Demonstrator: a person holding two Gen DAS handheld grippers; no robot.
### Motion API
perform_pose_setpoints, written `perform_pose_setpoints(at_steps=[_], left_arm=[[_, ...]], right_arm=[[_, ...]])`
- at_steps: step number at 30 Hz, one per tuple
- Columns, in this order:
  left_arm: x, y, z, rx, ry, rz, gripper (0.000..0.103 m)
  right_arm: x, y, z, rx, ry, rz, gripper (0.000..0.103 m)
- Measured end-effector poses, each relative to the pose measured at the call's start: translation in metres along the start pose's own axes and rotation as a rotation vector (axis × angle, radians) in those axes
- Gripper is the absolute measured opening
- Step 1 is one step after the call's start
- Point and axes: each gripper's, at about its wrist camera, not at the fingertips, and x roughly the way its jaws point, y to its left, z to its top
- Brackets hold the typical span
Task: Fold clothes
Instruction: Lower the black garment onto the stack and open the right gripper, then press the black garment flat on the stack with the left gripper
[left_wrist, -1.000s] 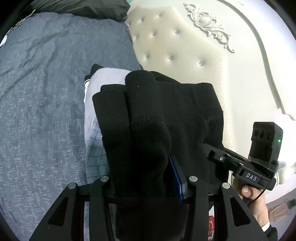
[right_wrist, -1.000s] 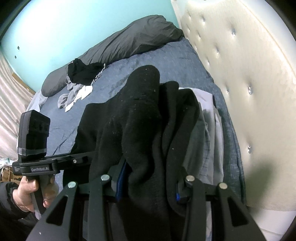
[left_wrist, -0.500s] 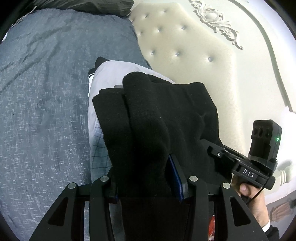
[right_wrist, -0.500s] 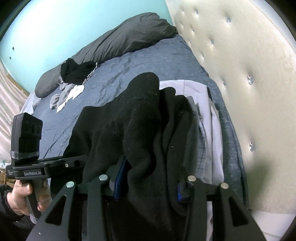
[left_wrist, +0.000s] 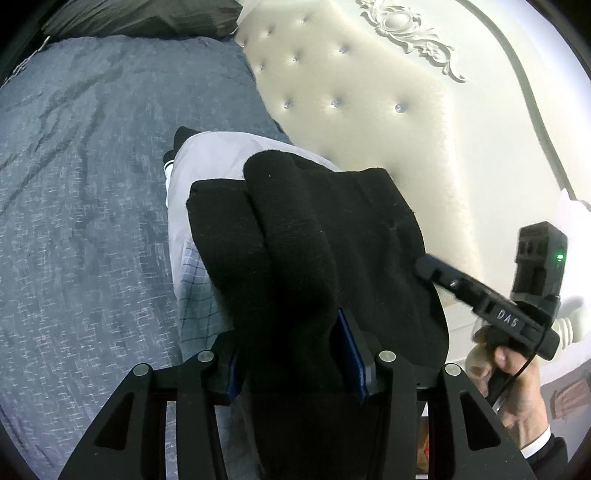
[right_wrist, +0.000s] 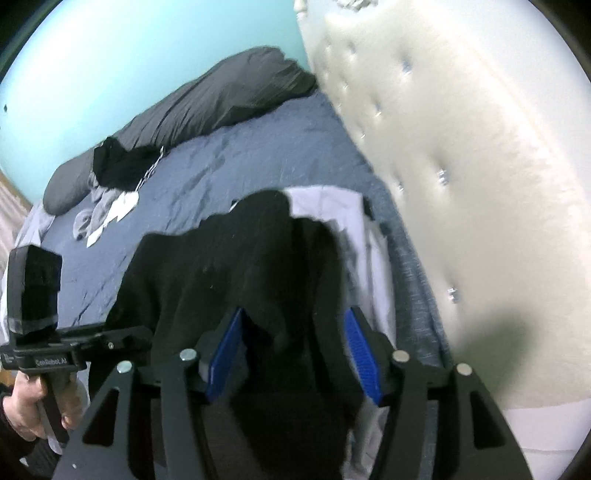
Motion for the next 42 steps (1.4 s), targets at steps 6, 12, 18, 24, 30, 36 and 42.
perform_pose_setpoints(at_steps=[6,12,18,24,30,36,42], left_arm=[[-0.021,0.001,0.002,0.006,-0.041,0.001,0.047],[-0.041,-0.011,0.003,0.063,-0.074,-0.004,0.048],[-0.033,-0.003,-0.005,0.046,-0.049,0.018,0.047],[-0.037,0.015,-0.004,0.019,-0.067,0.040,0.047],[-0.045,-0.002,0.000,0.087,-0.119,-0.004,0.047],[-0.016,0.000,-0.002,0.078,-0.037,0.002,0.047],[0.001,0.012,-0.011,0.081,-0.007,0.028,0.048]], right_arm=[[-0.034,0.016,0.001,-0.023,-0.114,0.033,0.034],[-0.028,0.038,0.001,-0.076,-0.096,0.072,0.019],[0.000,0.043,-0.008,-0.075,-0.022,0.042,0.015],[0.018,0.024,-0.016,0.020,-0.019,0.023,0.002],[0.026,0.012,-0.022,0.063,-0.021,0.034,0.001],[0.034,-0.002,-0.027,0.107,-0.031,0.051,0.001],[0.045,-0.013,-0.034,0.128,-0.046,0.073,0.000]])
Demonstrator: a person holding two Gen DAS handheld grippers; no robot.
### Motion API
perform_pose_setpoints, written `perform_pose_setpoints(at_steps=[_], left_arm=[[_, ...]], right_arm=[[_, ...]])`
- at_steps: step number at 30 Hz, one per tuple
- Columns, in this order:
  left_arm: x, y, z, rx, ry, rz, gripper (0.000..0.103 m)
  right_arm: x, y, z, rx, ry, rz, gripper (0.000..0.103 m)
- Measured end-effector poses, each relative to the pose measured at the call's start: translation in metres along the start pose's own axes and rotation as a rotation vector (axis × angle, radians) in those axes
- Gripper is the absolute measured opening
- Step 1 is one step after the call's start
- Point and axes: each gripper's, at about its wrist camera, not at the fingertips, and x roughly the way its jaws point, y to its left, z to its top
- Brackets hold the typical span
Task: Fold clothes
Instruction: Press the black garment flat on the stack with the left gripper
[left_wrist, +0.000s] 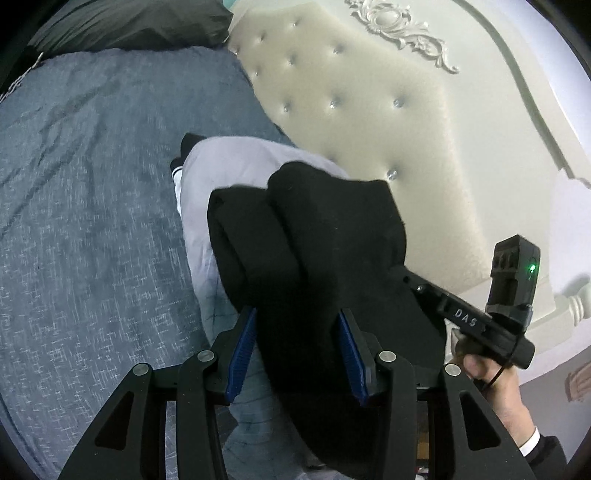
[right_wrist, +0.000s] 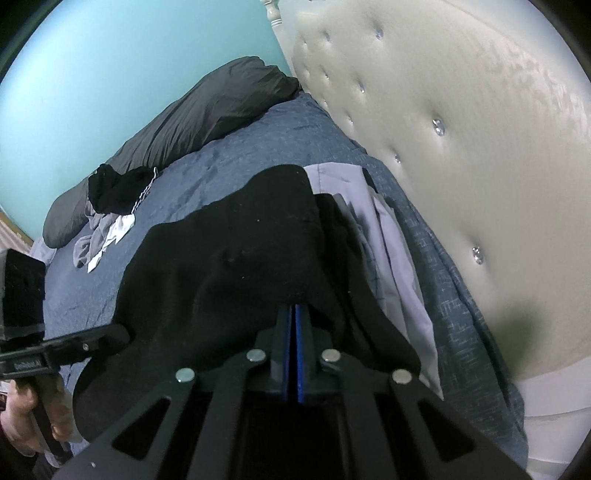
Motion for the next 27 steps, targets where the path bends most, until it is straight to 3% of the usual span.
perform_pose_setpoints(at_steps=[8,18,23,27], left_arm=[[0.006,0.002,-0.004,0.010,0.015,0.011,0.049],[-0.010,-0.006,0.016,0.054,-0.012,0.000,0.048],[-0.002,-0.003,0.020,0.057,0.003,0.008,0.048],[0.005,0.000,0.021,0.054,0.016,0.007,0.048]], right_arm=[[0.006,-0.008,-0.009,0.040,-0.026,0.018,0.000],[-0.036,0.029,0.033,-0.065,-0.096,0.072,0.001],[-0.013,0.041,0.060,-0.058,-0.026,0.007,0.001],[0.008,0.026,0.059,0.026,0.034,-0.046,0.000]])
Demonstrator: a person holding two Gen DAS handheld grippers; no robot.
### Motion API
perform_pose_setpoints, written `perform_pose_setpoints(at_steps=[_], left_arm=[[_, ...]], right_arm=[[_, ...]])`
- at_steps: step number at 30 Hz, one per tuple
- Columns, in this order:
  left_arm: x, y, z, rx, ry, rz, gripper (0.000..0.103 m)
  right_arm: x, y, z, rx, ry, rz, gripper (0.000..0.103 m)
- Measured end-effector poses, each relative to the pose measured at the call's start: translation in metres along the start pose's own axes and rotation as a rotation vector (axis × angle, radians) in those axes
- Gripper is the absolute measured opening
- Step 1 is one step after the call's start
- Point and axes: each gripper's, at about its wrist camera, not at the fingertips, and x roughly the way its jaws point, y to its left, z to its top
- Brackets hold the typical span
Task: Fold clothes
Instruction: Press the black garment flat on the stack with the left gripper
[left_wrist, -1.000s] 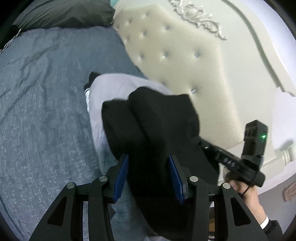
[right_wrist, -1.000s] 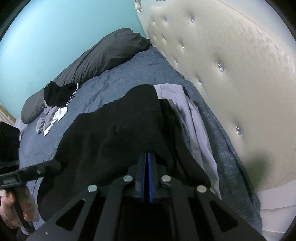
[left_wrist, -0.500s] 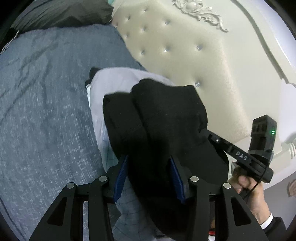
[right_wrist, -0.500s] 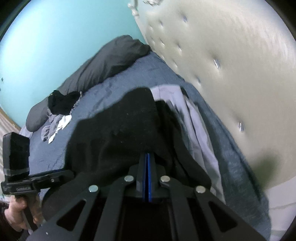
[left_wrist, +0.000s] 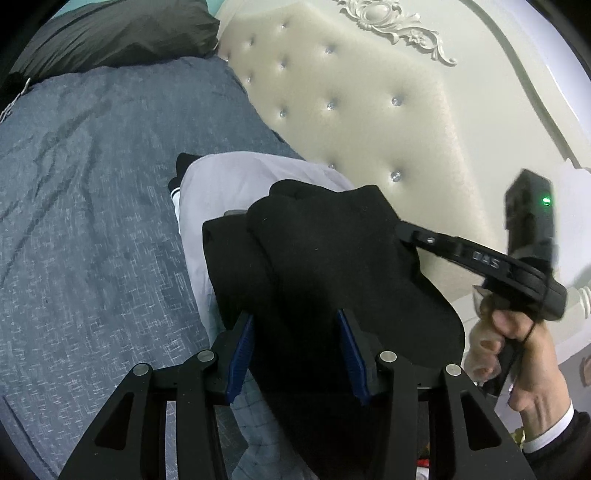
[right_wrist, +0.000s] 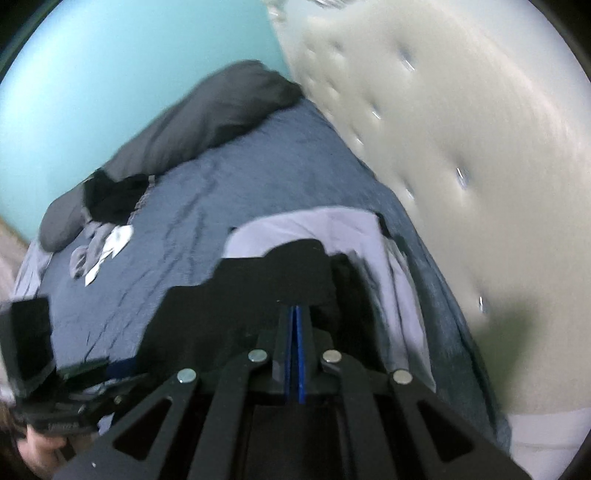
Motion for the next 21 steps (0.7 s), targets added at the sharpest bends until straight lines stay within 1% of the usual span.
perform_pose_setpoints(at_steps=[2,8,10,15,17,21], left_arm=[[0.002,0.001,-0.001,-0.002,0.005,-0.007,0.048],[0.009,0.004,-0.006,-0.005,0.026,0.000,0.050],[0.002,0.002,-0.006,0.014,0.014,0.011,0.050],[-0.026,-0.005,-0.007,0.058,-0.031,0.008,0.049],[-0.037,-0.011,-0.010,0.076,-0.041,-0.006,0.049],[-0.048,-0.022,-0.024,0.104,-0.035,-0.032,0.049]], right_arm=[[0.008,-0.007,-0.003,0.033,0.019,-0.014,0.000],[0.027,-0.014,-0.011,0.066,0.078,-0.069,0.000],[0.018,-0.011,-0.010,0.066,0.059,-0.060,0.000],[-0.029,-0.005,-0.016,0.067,-0.056,-0.014,0.000],[-0.048,-0.004,-0.025,0.060,-0.087,0.009,0.000],[-0.070,0.000,-0.054,0.036,-0.101,0.031,0.000]])
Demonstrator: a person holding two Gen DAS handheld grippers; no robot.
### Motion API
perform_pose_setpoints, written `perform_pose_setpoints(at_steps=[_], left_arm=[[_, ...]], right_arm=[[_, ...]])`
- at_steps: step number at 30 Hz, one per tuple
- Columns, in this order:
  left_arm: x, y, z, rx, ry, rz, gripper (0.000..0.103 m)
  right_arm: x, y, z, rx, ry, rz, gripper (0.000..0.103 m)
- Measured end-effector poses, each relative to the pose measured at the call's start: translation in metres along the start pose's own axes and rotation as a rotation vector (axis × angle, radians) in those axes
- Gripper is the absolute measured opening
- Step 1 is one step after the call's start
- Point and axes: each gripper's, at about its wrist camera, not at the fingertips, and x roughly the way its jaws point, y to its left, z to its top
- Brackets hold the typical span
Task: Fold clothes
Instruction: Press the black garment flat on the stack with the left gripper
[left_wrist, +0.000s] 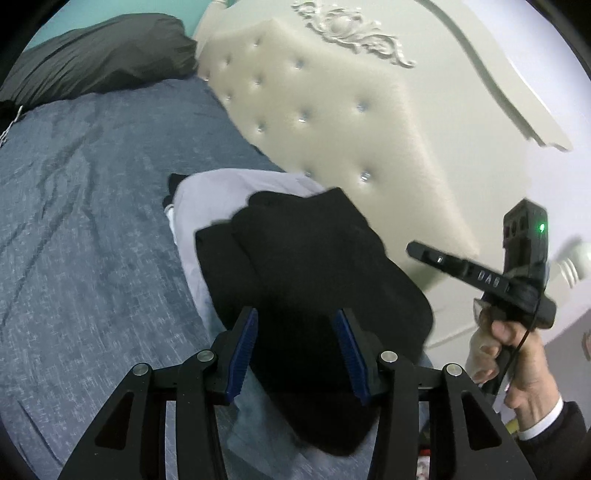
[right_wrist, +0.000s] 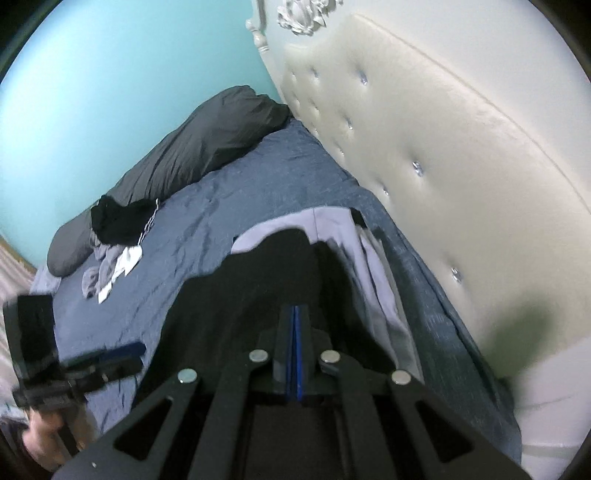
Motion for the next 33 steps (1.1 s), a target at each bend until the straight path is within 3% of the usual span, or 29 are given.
perform_pose_setpoints(at_steps=[12,24,33], left_arm=[[0.008,-0.009,-0.032,0.024,0.029,0.011,0.049],[0.027,-0.003,-0.046,0.035,0.043,0.042,0.051],[-0.004,-0.012,-0.032,0.046,0.002,0.056,0.050]], right_arm=[[-0.017,-0.022,-0.063,0.088,-0.062,0.021,0.000],[0.007,-0.041,-0.088,0.178,-0.076,-0.011,0.000],[-0.026,-0.023,-0.074,0.159,-0.141,-0.032,0.000]])
